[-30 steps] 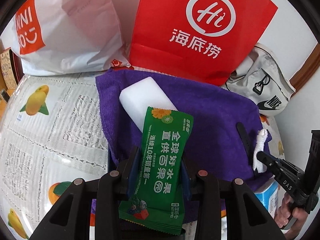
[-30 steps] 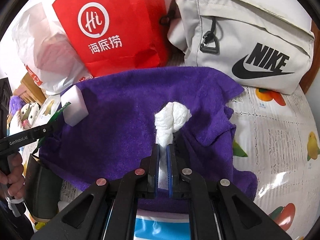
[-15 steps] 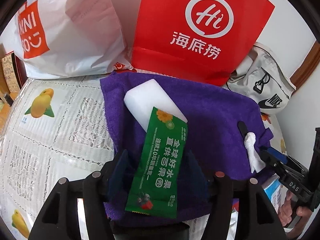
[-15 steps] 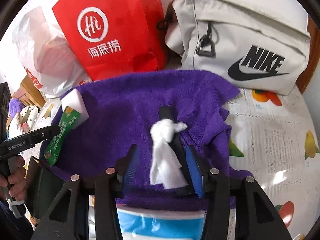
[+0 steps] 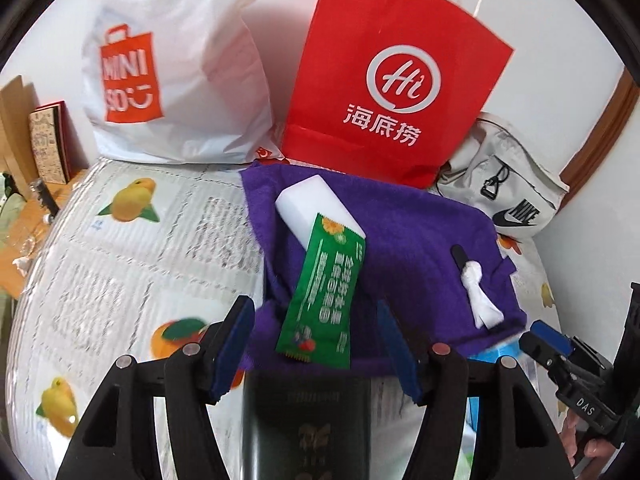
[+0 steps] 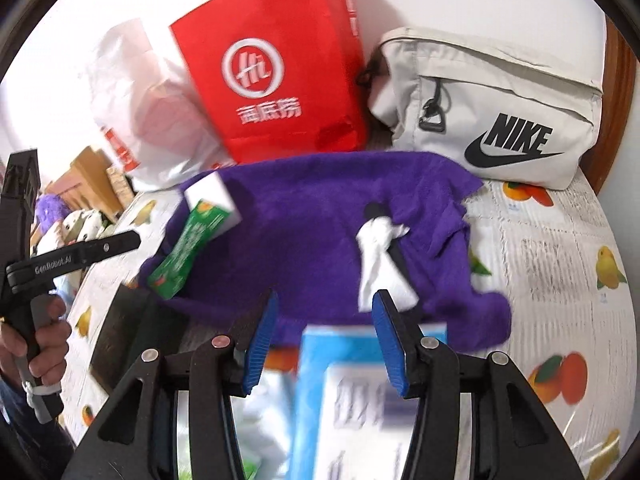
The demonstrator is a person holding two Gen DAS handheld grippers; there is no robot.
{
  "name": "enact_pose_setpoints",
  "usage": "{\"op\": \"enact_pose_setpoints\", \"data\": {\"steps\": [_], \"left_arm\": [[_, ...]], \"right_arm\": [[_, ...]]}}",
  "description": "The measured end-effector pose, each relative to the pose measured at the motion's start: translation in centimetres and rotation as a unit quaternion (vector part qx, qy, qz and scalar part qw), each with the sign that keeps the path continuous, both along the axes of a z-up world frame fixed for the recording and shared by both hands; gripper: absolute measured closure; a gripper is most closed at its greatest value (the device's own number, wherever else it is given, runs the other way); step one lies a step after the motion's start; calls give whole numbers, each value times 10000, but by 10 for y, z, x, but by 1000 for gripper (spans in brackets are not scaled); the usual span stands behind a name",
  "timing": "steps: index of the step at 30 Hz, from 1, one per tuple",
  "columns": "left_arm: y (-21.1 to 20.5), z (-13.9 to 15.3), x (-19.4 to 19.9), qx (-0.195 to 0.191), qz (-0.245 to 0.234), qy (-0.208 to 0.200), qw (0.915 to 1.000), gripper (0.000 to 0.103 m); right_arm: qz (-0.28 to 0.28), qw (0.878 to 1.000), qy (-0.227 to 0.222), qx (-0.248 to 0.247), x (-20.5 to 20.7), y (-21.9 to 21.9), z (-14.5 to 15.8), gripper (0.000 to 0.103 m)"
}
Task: Organize soft objects
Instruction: 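Open the right tool to drop the tissue on the towel while the left tool releases the green packet, then grasp the yellow strapped pouch with the left tool while the right tool grasps the green tissue pack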
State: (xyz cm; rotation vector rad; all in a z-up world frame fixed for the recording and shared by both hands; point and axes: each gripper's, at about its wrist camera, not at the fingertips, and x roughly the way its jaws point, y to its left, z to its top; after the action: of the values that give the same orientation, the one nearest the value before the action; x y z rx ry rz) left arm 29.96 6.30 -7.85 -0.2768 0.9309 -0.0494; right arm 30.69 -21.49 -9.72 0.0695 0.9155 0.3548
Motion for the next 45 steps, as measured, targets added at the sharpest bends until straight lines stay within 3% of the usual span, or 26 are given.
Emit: {"op": "enact_pose_setpoints", "data": {"steps": [4, 10, 24, 37, 42, 45], "left_arm": [[4, 7, -25, -116, -73, -50, 9999, 41], [6, 10, -60, 37, -49, -42, 10000, 41], [10, -19, -139, 7, -140, 261, 9996, 41], [8, -75, -172, 120, -399, 410, 9983, 41], [-3, -79, -173, 554, -650, 238, 9961, 41], [-4, -79, -174, 508, -767, 139, 9957, 54]], "right_arm": [[107, 9999, -14, 58, -30, 4, 4, 54], [317, 9994, 7, 158, -80, 12, 5, 48], [555, 9984, 81, 25, -157, 31, -17, 41], [462, 9984, 205, -272, -169, 53, -53, 38], [332, 9983, 244, -401, -161, 61, -61, 38], [257, 9988, 283, -304, -155, 65, -65, 38]]}}
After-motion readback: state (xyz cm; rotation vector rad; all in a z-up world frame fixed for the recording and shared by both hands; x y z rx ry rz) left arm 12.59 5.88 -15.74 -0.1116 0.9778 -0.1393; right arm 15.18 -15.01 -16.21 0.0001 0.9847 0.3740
